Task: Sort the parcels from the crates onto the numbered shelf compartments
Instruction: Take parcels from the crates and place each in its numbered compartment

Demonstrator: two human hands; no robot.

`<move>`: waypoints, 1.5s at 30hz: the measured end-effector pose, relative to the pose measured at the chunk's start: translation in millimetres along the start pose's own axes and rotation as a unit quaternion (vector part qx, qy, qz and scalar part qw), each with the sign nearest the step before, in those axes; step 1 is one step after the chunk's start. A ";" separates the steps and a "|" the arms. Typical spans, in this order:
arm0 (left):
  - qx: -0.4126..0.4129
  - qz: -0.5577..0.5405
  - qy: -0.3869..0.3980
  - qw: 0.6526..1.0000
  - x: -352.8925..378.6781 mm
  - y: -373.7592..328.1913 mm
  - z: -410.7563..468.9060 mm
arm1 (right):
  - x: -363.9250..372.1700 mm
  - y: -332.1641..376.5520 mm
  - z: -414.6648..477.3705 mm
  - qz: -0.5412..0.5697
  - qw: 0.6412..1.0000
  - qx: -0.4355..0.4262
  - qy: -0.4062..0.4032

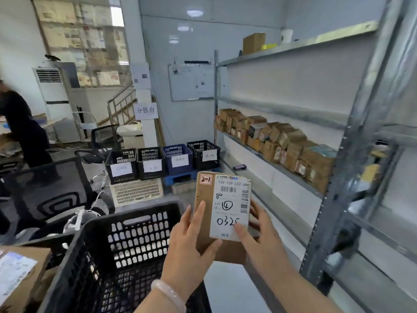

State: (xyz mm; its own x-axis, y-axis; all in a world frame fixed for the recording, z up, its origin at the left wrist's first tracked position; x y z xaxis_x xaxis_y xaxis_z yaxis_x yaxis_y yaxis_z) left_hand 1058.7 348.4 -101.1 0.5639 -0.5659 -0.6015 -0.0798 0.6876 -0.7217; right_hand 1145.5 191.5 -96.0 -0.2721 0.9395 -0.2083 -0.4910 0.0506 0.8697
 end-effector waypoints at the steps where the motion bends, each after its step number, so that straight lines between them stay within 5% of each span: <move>1: 0.015 -0.004 0.019 1.000 14.8 -10.1 5.1 | -16.6 -3.2 -2.5 -0.023 1.000 0.003 -0.016; 8: 0.086 -0.066 0.139 0.984 125.0 -92.6 14.6 | -141.4 -9.3 -35.7 -0.184 0.975 0.032 -0.123; 19: 0.146 -0.153 0.291 0.933 264.8 -247.4 -43.4 | -331.5 -16.0 -109.6 -0.264 0.929 0.077 -0.248; 31: 0.121 -0.225 0.304 0.918 375.6 -340.1 -90.0 | -476.4 -31.4 -152.2 -0.300 0.921 0.089 -0.233; 45: 0.088 -0.194 0.291 0.933 449.3 -316.3 -15.0 | -500.2 -98.4 -99.1 -0.376 0.913 0.120 -0.104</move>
State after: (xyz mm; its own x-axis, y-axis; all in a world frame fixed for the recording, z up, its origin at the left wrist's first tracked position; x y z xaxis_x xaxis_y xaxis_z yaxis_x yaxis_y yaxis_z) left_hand 1325.0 -130.2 -148.3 -0.0231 -0.9040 -0.4269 0.2026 0.4139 -0.8875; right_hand 1247.9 -316.9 -121.8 0.2421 0.6522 -0.7184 -0.2730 0.7563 0.5946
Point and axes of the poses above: each hand's wrist, its own z-axis towards the middle knuckle, its own x-axis out of the palm, y = z × x, the point moved 5 cm from there along z, towards the middle knuckle, and after that the axes turned 10 degrees about -x, right-handed, at the moved point
